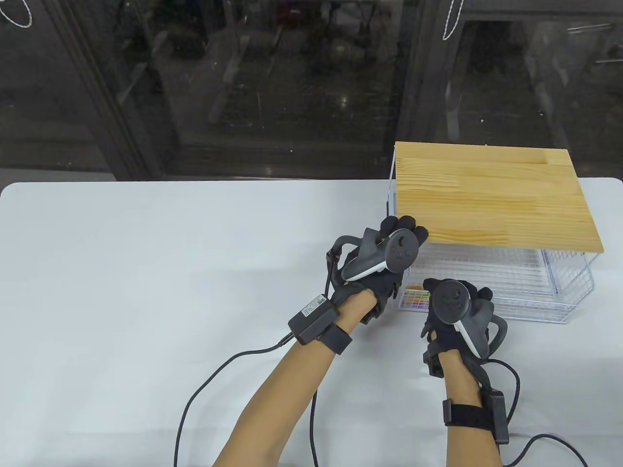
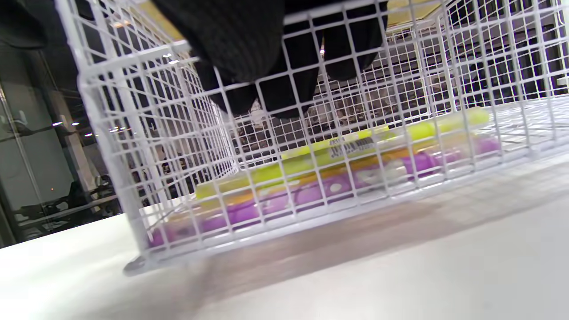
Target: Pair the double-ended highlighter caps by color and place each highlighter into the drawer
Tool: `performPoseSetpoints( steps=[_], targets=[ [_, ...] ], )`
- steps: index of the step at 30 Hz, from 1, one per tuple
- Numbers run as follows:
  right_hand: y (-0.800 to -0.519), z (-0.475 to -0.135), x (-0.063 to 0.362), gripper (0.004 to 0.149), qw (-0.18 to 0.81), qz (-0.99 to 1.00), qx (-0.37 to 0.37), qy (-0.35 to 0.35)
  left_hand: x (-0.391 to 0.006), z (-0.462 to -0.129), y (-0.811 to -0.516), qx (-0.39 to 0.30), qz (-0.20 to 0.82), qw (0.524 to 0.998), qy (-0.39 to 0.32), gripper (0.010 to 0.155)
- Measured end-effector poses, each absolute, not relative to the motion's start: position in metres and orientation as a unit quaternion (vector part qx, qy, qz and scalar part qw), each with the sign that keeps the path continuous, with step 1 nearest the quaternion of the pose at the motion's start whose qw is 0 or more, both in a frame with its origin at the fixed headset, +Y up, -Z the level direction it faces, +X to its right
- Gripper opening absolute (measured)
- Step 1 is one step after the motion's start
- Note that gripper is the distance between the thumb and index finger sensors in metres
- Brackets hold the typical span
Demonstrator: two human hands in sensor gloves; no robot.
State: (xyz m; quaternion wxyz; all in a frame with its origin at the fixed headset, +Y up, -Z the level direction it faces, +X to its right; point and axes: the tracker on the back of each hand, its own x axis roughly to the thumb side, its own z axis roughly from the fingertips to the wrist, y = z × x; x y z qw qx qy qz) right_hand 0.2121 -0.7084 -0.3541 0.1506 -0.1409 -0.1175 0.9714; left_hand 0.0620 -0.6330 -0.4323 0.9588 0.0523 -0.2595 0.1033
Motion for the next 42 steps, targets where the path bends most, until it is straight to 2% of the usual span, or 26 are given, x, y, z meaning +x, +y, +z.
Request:
performPoseSetpoints(
  steps=[29, 42],
  targets=[
    [-0.713, -0.409, 0.222, 0.045, 0.160, 0.967, -0.163, -0.112, 0.060, -0.433, -0.634, 0.054, 0.114, 0.957, -0.261, 0.060],
    [-0.713, -0.422, 0.222, 0.047, 0.147, 0.968, -0.170, -0.113, 0.060, -0.432, -0.635, 0.061, 0.116, 0.956, -0.262, 0.060]
  ],
)
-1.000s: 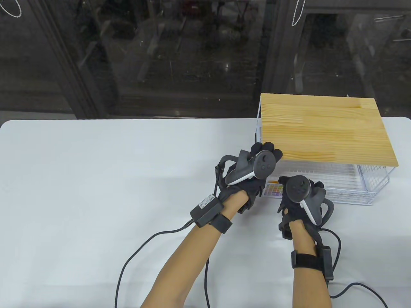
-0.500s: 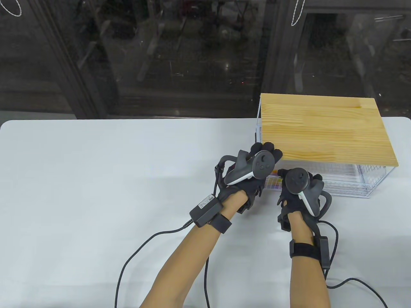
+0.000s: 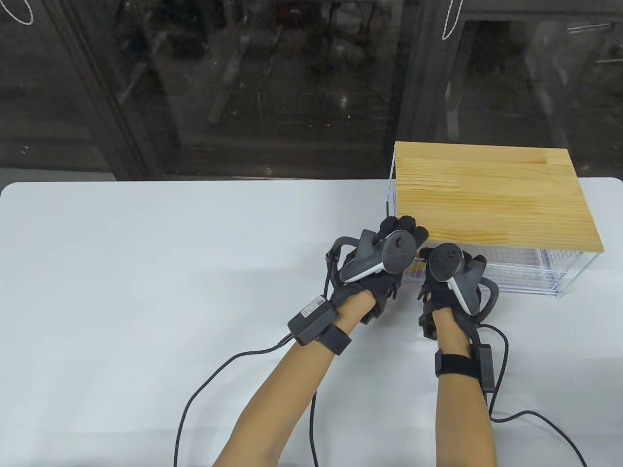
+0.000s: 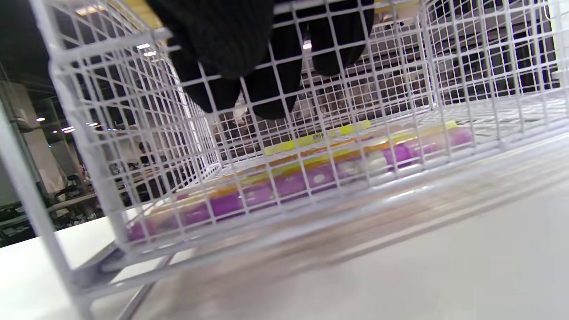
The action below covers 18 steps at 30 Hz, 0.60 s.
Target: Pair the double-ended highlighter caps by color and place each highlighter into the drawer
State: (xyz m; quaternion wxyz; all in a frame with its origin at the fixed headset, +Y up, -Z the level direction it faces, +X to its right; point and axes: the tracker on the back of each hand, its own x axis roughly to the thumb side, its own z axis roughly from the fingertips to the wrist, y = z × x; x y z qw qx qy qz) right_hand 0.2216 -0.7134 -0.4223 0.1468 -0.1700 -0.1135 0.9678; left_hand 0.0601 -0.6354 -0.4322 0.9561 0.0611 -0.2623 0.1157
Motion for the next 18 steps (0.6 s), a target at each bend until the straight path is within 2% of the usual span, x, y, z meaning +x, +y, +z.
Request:
performPoseSetpoints(
  steps=[6, 11, 14, 18],
  targets=[
    [-0.714, -0.416, 0.220, 0.044, 0.137, 0.971, -0.150, -0.126, 0.061, -0.432, -0.635, 0.053, 0.114, 0.958, -0.258, 0.060],
    [-0.700, -0.395, 0.207, 0.053, 0.073, 0.981, -0.112, -0.141, 0.062, -0.430, -0.634, 0.038, 0.080, 0.963, -0.254, 0.062],
    [-0.688, -0.377, 0.197, 0.057, 0.025, 0.985, -0.091, -0.142, 0.061, -0.429, -0.636, 0.001, 0.073, 0.965, -0.253, 0.065],
    [-0.668, -0.355, 0.184, 0.055, 0.043, 0.986, -0.070, -0.145, 0.031, -0.420, -0.626, 0.071, 0.074, 0.963, -0.250, 0.065]
  ],
)
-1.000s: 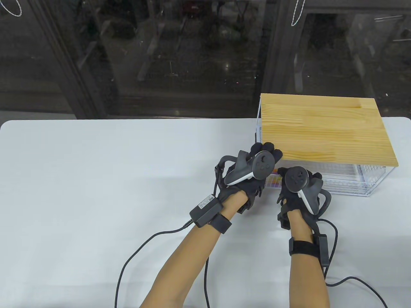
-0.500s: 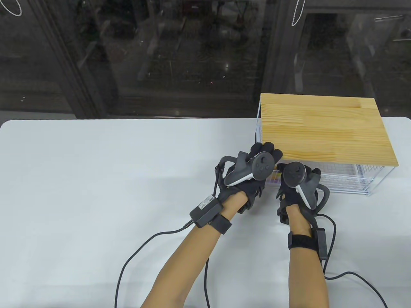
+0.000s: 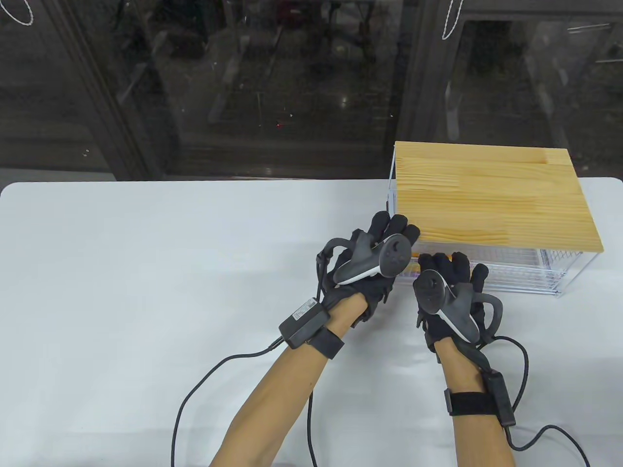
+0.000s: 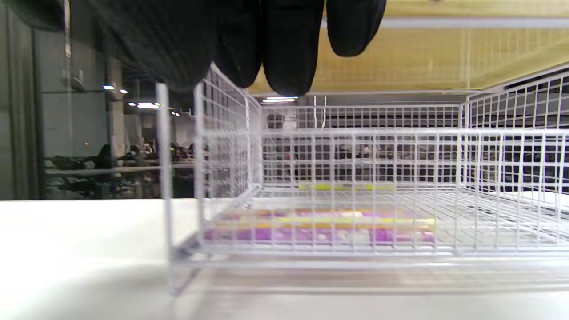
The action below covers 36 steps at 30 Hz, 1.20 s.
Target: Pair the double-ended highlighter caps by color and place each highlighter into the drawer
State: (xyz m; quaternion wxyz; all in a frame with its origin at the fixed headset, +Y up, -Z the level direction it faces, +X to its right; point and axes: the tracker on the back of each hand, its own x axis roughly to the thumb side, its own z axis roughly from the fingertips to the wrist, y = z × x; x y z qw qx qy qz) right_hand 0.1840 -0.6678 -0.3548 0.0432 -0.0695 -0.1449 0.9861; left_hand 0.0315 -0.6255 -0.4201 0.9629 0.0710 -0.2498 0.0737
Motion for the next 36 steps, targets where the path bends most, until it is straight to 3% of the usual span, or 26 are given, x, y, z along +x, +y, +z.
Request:
performPoseSetpoints(
  steps=[8, 13, 18, 24, 36],
  targets=[
    [-0.637, -0.331, 0.140, 0.051, 0.103, 0.980, -0.013, -0.169, -0.082, -0.394, -0.604, 0.081, 0.132, 0.968, -0.199, 0.067],
    [-0.641, -0.330, 0.113, 0.048, 0.122, 0.979, 0.028, -0.159, -0.143, -0.368, -0.623, 0.074, 0.101, 0.975, -0.181, 0.066],
    [-0.660, -0.330, 0.092, 0.046, 0.056, 0.984, 0.053, -0.159, -0.202, -0.347, -0.658, 0.072, 0.084, 0.982, -0.151, 0.064],
    [-0.687, -0.329, 0.089, 0.047, 0.043, 0.982, 0.059, -0.173, -0.231, -0.349, -0.674, 0.064, 0.112, 0.984, -0.124, 0.063],
    [-0.697, -0.319, 0.105, 0.047, 0.068, 0.981, 0.055, -0.175, -0.229, -0.348, -0.681, 0.069, 0.145, 0.981, -0.111, 0.062]
  ],
)
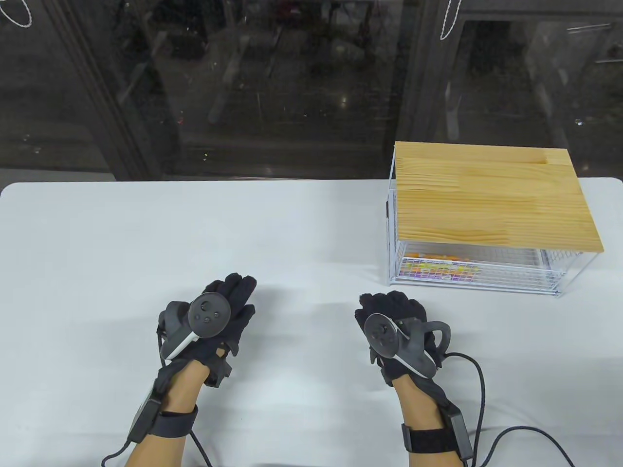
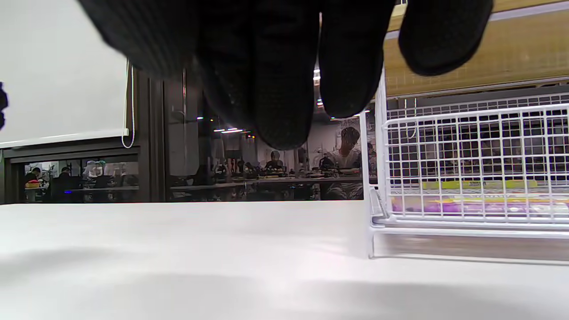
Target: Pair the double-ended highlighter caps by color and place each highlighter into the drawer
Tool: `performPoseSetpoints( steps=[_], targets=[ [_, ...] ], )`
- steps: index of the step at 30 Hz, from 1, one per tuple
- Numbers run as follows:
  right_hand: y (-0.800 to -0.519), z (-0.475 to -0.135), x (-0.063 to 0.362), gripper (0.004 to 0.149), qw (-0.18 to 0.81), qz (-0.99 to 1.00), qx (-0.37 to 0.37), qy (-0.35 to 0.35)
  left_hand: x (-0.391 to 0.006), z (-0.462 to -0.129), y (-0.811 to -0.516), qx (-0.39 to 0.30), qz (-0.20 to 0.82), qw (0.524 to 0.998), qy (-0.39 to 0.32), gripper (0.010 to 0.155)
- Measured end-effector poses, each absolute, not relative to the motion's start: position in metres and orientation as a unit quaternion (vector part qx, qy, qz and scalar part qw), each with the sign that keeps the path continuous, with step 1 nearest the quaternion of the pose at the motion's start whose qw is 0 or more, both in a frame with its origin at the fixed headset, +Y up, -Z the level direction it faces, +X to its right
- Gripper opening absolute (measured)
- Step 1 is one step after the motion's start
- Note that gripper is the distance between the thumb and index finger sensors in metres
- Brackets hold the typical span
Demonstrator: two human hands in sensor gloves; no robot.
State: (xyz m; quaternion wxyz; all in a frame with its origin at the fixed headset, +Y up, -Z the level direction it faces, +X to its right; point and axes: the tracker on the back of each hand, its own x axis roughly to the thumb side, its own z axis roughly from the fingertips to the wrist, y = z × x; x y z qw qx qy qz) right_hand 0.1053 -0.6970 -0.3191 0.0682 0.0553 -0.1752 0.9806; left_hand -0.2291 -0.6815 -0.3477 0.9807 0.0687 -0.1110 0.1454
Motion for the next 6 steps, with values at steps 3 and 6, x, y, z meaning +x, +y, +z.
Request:
performPoseSetpoints(
  steps=[3, 6],
  targets=[
    [-0.6990, -0.3195, 0.1024, 0.047, 0.068, 0.982, 0.060, -0.168, -0.2303, -0.3487, -0.6817, 0.074, 0.148, 0.980, -0.107, 0.062],
    [-0.6998, -0.3194, 0.1004, 0.047, 0.066, 0.983, 0.063, -0.161, -0.2319, -0.3495, -0.6832, 0.075, 0.147, 0.981, -0.103, 0.062]
  ],
)
